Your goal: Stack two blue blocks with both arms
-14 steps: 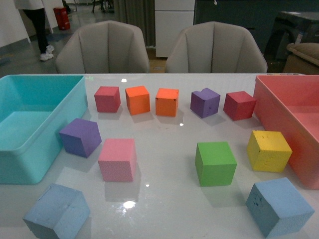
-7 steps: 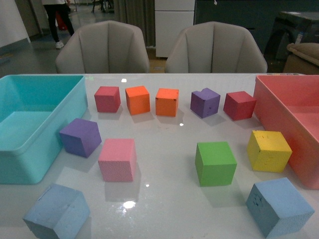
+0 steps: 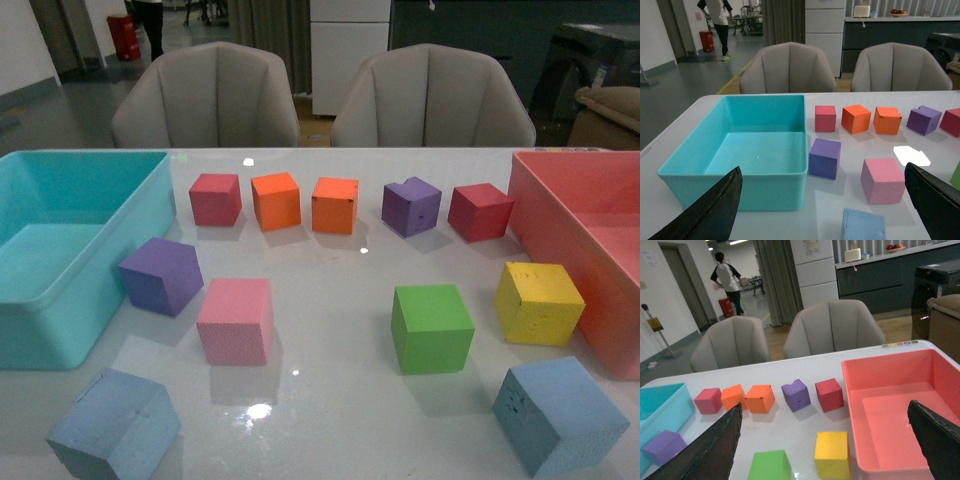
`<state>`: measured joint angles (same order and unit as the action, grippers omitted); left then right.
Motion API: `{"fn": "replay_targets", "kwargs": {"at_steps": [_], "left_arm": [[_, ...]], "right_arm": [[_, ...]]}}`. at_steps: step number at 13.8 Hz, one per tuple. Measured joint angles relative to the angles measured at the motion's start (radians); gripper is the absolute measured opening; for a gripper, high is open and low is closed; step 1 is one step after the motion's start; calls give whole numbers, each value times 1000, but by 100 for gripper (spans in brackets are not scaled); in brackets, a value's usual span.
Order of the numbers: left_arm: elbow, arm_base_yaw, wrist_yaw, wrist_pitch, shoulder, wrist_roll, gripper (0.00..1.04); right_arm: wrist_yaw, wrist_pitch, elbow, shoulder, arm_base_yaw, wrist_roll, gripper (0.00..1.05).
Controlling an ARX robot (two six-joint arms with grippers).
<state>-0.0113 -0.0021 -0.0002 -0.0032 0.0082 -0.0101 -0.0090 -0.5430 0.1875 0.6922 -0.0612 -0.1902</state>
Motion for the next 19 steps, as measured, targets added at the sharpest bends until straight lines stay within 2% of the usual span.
{"fn": "replay_targets", "kwargs": {"at_steps": [1,6,9,13,15,16,17,19], "left_arm": [[0,0,0,0,0,0,98],[0,0,0,0,0,0,98],[0,0,0,0,0,0,98],[0,0,0,0,0,0,98],[0,0,0,0,0,0,98],[0,0,0,0,0,0,98],[0,0,0,0,0,0,98],[0,0,0,0,0,0,98]], "right_arm": [[29,-64,101,265,-12,8,98],[37,-23,209,586,-32,12,98],[64,1,289,940,-98,43,98],[89,27,297,1043,-177,61,98],[82,-44,293,1182,-190,60,98],[92,-57,264,1167,-201,60,75],[87,11,219,1021,-201,56,52],[72,112,234,853,-217,44,45]]}}
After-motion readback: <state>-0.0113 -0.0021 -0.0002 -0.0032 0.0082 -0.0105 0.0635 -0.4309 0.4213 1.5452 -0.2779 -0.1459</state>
